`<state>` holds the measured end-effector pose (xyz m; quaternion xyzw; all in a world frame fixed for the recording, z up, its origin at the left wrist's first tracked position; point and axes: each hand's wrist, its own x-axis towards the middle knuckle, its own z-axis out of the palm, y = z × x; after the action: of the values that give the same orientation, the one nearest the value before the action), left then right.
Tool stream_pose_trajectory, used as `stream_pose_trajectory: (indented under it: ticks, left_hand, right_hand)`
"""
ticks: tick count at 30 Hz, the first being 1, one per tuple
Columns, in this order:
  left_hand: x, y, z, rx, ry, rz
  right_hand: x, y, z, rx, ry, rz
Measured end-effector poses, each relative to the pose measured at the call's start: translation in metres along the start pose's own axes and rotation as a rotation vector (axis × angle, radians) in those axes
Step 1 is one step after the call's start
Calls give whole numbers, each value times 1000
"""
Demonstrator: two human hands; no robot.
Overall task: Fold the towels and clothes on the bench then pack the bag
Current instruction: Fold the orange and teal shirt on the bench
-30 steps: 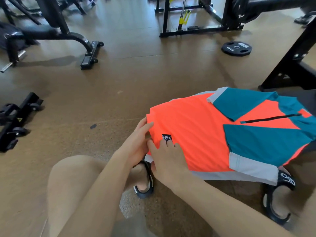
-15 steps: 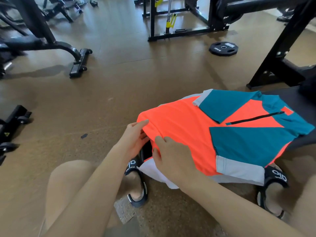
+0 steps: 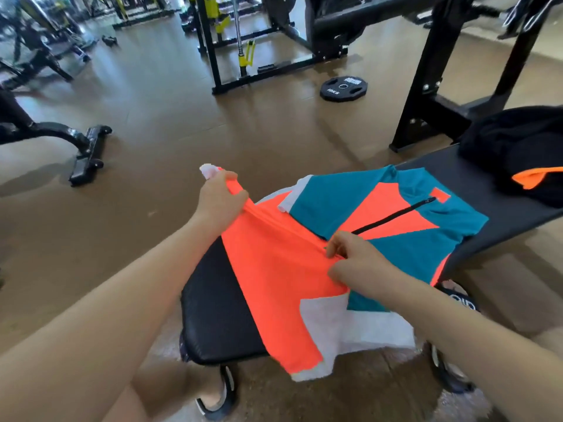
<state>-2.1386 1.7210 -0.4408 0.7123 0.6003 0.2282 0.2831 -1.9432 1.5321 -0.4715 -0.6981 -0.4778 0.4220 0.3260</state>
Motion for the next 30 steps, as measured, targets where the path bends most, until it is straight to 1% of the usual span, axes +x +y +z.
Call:
stream_pose_trajectory:
  ticks: [5, 8, 12, 15, 17, 18, 21, 23, 27, 30]
  left_hand:
    - [40, 87, 62, 208, -107, 158]
    - [58, 127, 102, 314, -198, 219]
    - [76, 170, 152, 401, -238, 315]
    - [80, 199, 178, 483, -243, 368]
    - [87, 208, 192, 554, -291, 396]
    - [91, 212, 198, 552, -316, 363]
    - [104, 220, 218, 625, -289, 408]
    - [106, 224, 231, 666, -312, 428]
    - [108, 227, 259, 703, -328, 478]
    - [108, 229, 276, 684, -303, 502]
  right_hand:
    - [16, 43, -84, -72, 81, 51]
    - [19, 64, -123, -96, 90, 93]
    - [21, 87, -167, -167, 84, 91]
    - [23, 103, -194, -223, 149, 98]
    - [24, 113, -210, -267, 199, 117]
    - [24, 118, -217, -283, 212, 130]
    - [23, 127, -232, -307, 257, 162]
    - [22, 131, -235, -302, 285, 180]
    - [21, 137, -237, -293, 228, 236]
    - [20, 139, -241, -313, 213, 288]
